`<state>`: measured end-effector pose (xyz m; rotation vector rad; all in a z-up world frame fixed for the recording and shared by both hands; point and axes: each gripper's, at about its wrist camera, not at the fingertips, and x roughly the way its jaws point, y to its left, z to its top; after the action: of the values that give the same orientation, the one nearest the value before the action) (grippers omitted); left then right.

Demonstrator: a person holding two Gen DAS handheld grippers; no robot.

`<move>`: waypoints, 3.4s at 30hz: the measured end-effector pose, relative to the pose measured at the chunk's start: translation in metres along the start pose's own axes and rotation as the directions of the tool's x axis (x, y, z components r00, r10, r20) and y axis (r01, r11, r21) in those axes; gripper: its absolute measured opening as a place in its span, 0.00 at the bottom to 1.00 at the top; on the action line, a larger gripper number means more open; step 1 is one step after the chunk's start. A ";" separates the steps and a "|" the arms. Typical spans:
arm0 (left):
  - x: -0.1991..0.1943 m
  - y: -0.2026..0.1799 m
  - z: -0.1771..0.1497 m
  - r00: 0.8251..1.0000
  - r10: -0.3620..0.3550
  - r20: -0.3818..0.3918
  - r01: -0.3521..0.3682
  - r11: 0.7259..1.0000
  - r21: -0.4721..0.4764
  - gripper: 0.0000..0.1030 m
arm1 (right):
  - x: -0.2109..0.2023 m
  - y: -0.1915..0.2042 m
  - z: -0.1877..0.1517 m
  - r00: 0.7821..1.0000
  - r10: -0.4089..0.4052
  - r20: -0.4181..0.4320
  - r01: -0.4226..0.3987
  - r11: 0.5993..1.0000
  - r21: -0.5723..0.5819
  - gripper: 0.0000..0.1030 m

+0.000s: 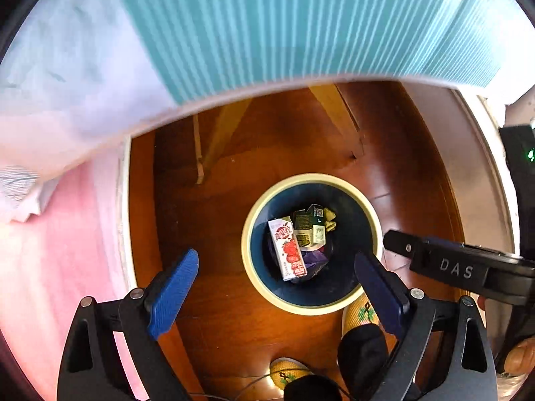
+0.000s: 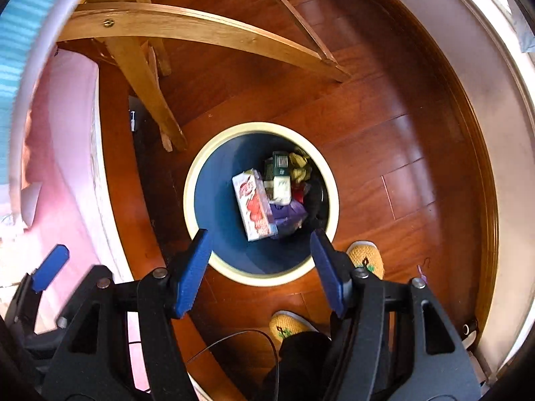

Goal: Collect trash
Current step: 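Carry both cartons down over the bin and open both grippers, then raise both tools toward the white tissue and black-and-yellow wrapper, then grasp the white tissue with the left gripper while the right grasps the black-and-yellow wrapper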

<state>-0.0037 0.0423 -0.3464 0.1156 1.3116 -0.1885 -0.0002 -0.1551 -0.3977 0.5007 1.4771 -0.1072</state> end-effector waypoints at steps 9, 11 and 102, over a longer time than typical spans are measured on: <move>-0.101 0.020 -0.002 0.998 0.012 0.063 -0.010 0.999 -0.040 0.93 | -0.096 0.030 -0.029 1.000 0.000 0.030 0.002 0.998 -0.069 0.57; -0.131 0.027 0.001 0.998 0.003 0.069 0.001 0.999 -0.053 0.93 | -0.126 0.040 -0.036 0.999 -0.003 0.048 0.007 0.996 -0.088 0.57; -0.163 0.082 0.425 0.990 0.097 0.099 -0.051 0.921 -0.385 0.14 | -0.260 0.259 0.393 0.950 0.276 0.147 -0.128 0.772 -0.622 0.48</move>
<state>0.3764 0.0536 -0.0831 -0.1762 1.2023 0.1265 0.4301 -0.1355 -0.0750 0.1070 1.1319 0.4654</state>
